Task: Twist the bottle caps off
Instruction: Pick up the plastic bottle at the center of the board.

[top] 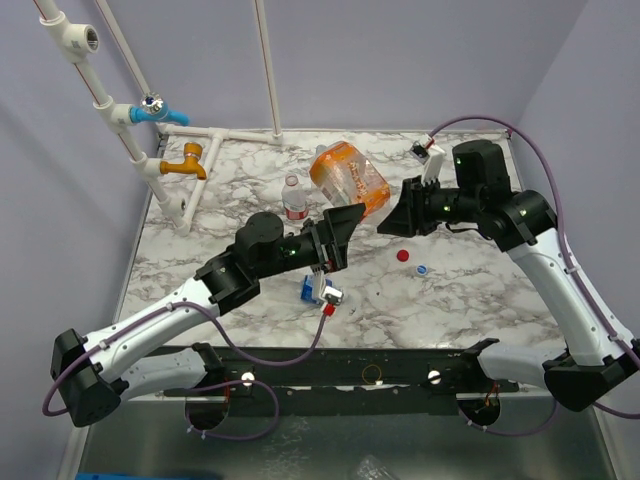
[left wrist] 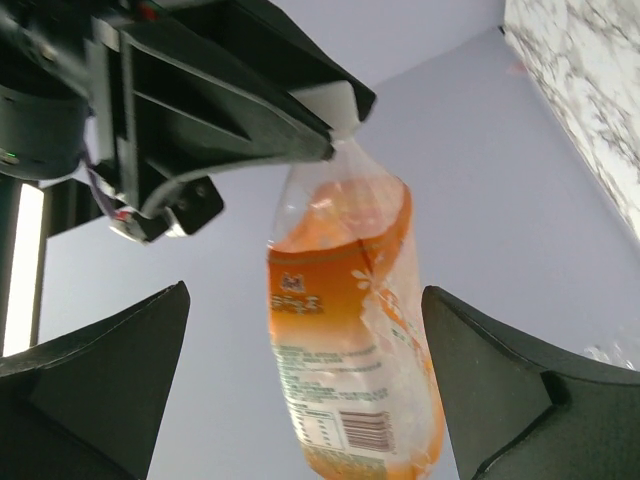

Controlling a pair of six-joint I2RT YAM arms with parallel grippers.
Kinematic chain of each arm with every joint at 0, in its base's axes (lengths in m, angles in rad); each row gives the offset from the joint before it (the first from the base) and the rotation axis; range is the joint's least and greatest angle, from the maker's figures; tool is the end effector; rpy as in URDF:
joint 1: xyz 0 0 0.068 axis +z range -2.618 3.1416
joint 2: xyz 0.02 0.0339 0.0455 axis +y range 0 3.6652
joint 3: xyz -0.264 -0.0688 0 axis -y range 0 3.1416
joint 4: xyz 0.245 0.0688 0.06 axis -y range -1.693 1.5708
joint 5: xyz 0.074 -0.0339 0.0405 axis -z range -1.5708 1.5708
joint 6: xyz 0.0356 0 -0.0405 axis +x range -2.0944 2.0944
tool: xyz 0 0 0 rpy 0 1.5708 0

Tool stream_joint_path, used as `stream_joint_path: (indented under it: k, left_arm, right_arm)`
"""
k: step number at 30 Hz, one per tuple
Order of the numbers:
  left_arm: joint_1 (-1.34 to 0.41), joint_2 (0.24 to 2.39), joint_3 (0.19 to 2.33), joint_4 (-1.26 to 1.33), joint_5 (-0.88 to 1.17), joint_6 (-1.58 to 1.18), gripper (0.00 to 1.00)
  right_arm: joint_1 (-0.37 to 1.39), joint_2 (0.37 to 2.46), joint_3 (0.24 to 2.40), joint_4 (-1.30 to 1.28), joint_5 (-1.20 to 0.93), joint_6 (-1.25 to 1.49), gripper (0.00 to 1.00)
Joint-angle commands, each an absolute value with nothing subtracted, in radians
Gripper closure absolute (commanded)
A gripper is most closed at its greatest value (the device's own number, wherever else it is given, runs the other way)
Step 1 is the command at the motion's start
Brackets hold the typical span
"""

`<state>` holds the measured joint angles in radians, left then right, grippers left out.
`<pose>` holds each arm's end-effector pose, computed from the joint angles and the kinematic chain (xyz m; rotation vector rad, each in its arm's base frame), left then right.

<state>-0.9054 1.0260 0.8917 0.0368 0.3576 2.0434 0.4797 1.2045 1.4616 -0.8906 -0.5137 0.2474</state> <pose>0.1389 -0.1972 0.3555 1.6893 -0.1118 0.5620 0.1975 0.1225 0.4182 -0.5603 2.2094 0.9614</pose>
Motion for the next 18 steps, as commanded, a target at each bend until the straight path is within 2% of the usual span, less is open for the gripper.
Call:
stream_joint_path:
  k: [1,15,17,18]
  left_arm:
    - [-0.907,1.046,0.924,0.026,0.211,2.017,0.01]
    - [-0.907,1.126,1.005,0.006,0.120,1.902,0.01]
    - [-0.908,1.139,1.018,-0.023,0.106,1.897,0.05]
    - [-0.907,1.145,1.025,-0.035,0.100,1.895,0.12]
  right_arm:
    - [0.488,1.199,1.515,-0.966,-0.526,0.216,0.99]
    - [0.549,1.196,1.489,-0.973,-0.498,0.220,0.99]
    - [0.578,1.206,1.506,-0.975,-0.480,0.221,0.99]
    - [0.589,1.209,1.513,-0.978,-0.467,0.222,0.99]
